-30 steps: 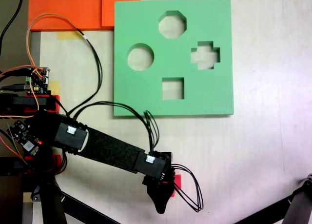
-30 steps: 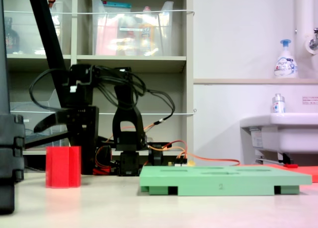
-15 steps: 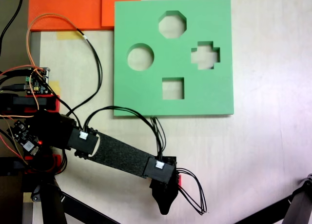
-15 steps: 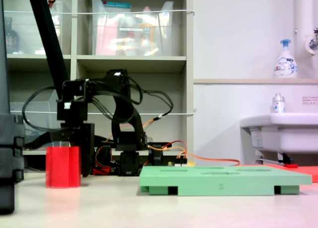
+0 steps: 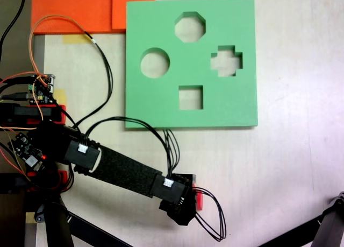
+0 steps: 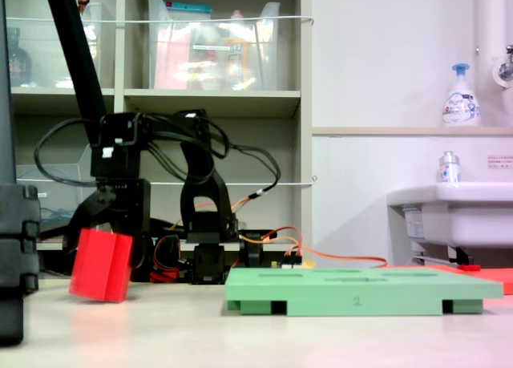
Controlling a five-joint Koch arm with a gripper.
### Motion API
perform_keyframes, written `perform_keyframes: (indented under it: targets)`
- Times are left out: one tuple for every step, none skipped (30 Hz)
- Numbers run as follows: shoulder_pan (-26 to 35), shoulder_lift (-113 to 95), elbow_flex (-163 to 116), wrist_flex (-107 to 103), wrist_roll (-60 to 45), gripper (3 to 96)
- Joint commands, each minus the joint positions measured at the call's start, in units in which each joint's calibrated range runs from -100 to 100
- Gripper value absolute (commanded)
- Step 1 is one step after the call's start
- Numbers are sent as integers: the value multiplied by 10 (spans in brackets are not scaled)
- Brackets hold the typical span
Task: Put the cross columnar block into the corresponding hole
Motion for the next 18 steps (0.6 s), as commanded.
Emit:
perform_keyframes:
  targets:
    - [-6,-32,-14,-30,-6,285]
    - [-6,-49,-14,-40,-6,286]
    - [-4,-68,-13,-53,-5,285]
    - [-2,-91,-13,-63,-4,285]
    - [0,-112,-13,-72,-2,285]
    - [3,-137,-12,-80,1,285]
    - [9,-163,-12,-85,5,285]
    - [14,-193,-12,-94,12,285]
    - [21,-221,-9,-106,19,285]
    - [28,-247,-8,-114,27,285]
    - [46,-304,-7,-125,45,285]
    - [52,-318,-7,-127,52,285]
    - [68,-342,-6,-133,68,285]
    - [78,-355,-3,-133,79,285]
    - [89,-359,0,-134,89,286]
    - [100,-367,5,-134,101,286]
    - [110,-367,10,-133,113,286]
    - [122,-367,18,-133,124,286]
